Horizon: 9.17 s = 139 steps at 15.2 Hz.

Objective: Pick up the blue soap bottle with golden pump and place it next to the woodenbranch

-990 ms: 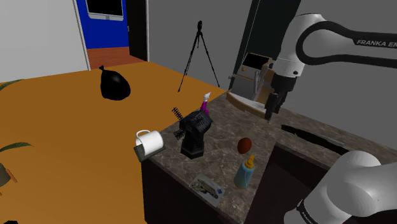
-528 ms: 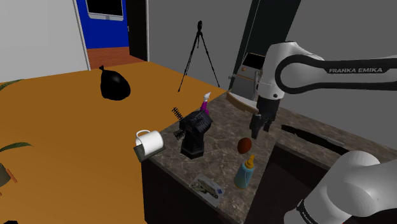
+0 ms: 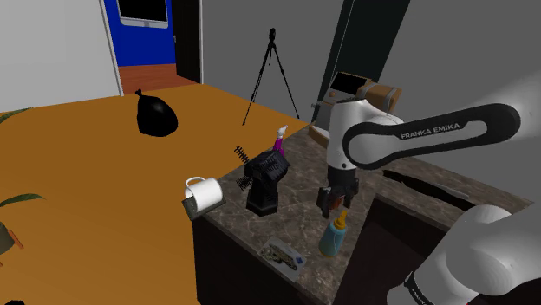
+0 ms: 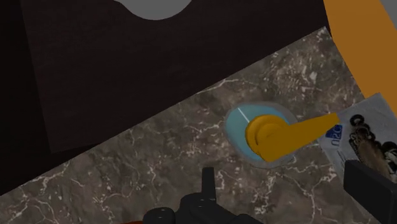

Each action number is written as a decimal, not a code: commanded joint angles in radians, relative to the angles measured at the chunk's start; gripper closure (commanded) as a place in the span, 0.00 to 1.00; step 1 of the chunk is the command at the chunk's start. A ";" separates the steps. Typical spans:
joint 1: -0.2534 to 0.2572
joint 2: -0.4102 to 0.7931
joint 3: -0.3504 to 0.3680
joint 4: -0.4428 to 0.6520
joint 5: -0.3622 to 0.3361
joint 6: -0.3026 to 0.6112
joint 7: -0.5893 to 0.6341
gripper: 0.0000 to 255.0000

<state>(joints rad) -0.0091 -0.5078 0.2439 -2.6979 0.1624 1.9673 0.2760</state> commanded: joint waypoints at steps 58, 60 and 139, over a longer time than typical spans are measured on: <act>0.000 -0.131 -0.034 0.209 -0.017 -0.348 0.031 1.00; -0.001 -0.133 -0.037 0.234 -0.020 -0.376 0.032 1.00; 0.202 -0.389 -1.586 1.068 -1.271 -0.609 -1.319 1.00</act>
<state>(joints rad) 0.1927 -0.8927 -1.3378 -1.6223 -1.1047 1.3514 -1.0466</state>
